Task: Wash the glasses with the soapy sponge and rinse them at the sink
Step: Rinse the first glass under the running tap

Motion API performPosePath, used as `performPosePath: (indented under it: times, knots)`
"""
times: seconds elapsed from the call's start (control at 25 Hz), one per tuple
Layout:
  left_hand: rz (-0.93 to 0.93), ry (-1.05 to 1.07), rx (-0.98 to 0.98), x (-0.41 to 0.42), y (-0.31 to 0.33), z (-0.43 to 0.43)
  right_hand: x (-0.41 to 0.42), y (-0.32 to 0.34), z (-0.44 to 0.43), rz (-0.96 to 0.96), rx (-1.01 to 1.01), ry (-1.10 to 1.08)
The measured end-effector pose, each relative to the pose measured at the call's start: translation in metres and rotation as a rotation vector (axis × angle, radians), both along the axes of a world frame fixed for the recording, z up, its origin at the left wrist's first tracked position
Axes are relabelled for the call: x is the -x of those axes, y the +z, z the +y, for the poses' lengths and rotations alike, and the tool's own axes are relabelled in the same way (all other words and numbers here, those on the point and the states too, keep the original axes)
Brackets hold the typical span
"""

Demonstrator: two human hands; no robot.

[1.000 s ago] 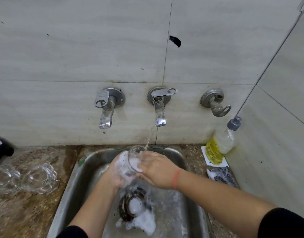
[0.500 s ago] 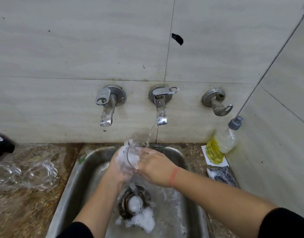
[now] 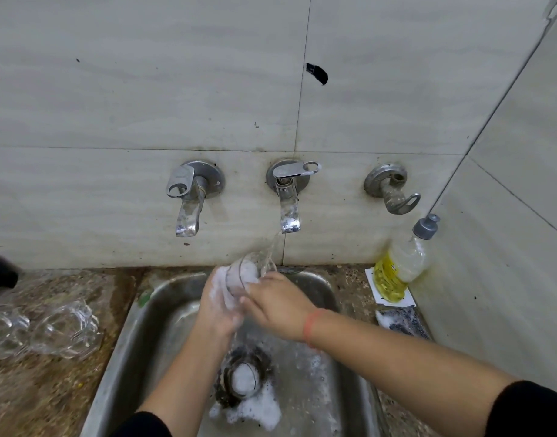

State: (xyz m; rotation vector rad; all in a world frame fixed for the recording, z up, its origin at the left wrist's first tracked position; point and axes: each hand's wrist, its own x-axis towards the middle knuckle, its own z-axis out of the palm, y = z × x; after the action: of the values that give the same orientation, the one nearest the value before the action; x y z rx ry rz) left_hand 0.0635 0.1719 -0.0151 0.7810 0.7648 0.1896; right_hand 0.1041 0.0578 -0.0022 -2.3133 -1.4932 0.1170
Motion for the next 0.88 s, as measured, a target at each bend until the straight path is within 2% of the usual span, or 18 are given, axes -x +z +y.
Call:
performPosePath:
  times: [0.08, 0.16, 0.24, 0.32, 0.44, 0.64, 0.76, 0.88]
  knots:
    - [-0.093, 0.034, 0.076, 0.005, 0.004, -0.007, 0.013, 0.019, 0.014, 0.552, -0.133, -0.23]
    - [-0.02, 0.061, 0.092, 0.004, 0.001, -0.007, 0.006, 0.035, 0.019, 0.978, -0.21, -0.367]
    - [0.022, 0.052, 0.16, 0.002, -0.002, 0.003, -0.009, 0.043, 0.023, 1.276, -0.27, -0.525]
    - [0.04, 0.067, 0.183, 0.001, -0.01, 0.01, -0.022, 0.041, 0.029, 1.489, -0.386, -0.705]
    - [0.071, 0.067, 0.173, -0.003, -0.031, 0.019, -0.029, 0.035, 0.041, 1.616, -0.503, -0.84]
    - [0.008, 0.058, 0.133, 0.004, -0.006, 0.001, -0.02, 0.037, 0.058, 1.605, -0.7, -0.893]
    - [-0.02, 0.072, 0.176, 0.004, -0.001, -0.004, -0.02, 0.039, 0.065, 1.607, -0.828, -0.902]
    - [-0.008, 0.122, 0.161, 0.004, -0.001, -0.005, -0.022, 0.039, 0.066, 1.637, -0.893, -1.011]
